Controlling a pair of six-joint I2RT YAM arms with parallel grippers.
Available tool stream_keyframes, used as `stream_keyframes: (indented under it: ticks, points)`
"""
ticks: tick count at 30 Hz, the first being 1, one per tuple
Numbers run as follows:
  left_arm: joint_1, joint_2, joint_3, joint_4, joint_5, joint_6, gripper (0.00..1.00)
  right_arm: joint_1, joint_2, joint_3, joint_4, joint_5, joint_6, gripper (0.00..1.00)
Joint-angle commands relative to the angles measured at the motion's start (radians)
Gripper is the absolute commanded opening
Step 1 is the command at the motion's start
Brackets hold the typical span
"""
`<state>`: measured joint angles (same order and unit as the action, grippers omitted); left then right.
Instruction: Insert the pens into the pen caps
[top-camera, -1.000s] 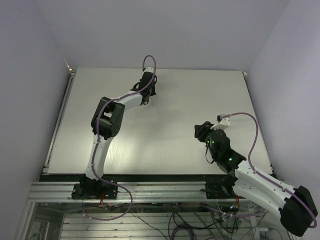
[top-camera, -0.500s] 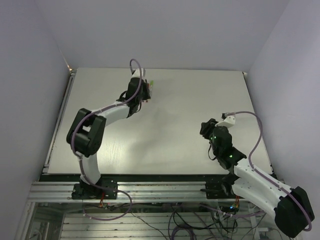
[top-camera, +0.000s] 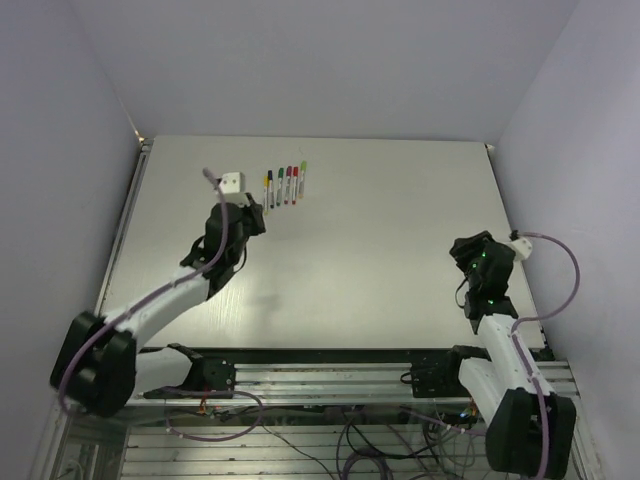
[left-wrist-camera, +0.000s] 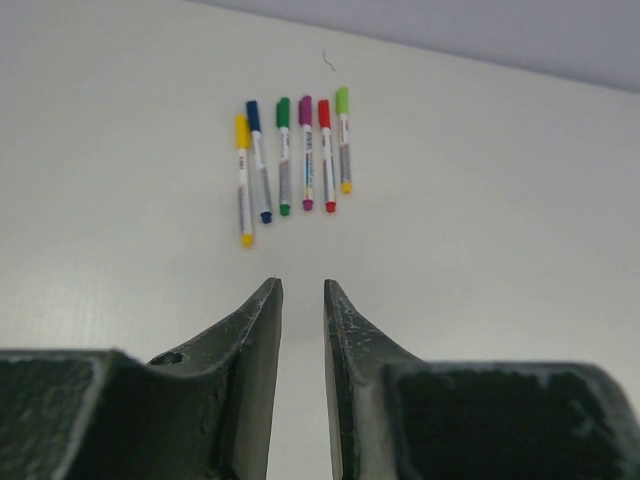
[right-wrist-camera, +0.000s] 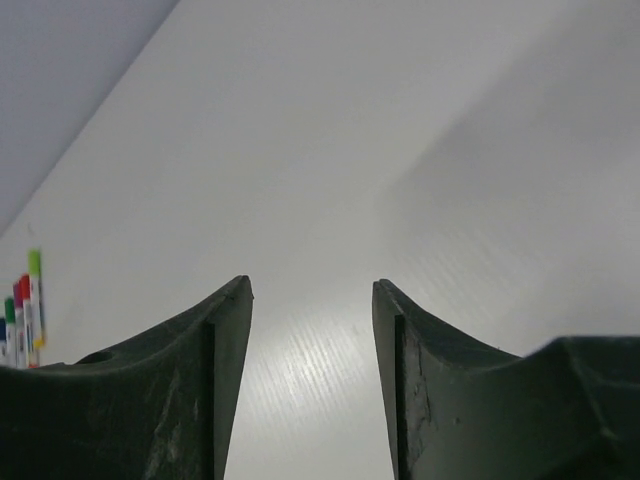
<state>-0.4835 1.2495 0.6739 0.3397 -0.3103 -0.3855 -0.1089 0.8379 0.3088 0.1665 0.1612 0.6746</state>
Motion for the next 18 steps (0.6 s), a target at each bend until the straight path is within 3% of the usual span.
stream_keyframes:
  ticks: [1,8,18]
  points:
    - [-0.004,-0.204,-0.113,-0.038,-0.126,-0.007,0.32,-0.112,-0.059,-0.005,-0.062,-0.084,0.062,0.53]
    - [-0.006,-0.454,-0.227,-0.146,-0.279,-0.024,0.32,-0.121,-0.149,0.038,-0.21,0.0,0.04,0.67]
    - [-0.006,-0.499,-0.26,-0.213,-0.327,-0.039,0.32,-0.121,-0.208,0.117,-0.391,0.107,0.043,0.75]
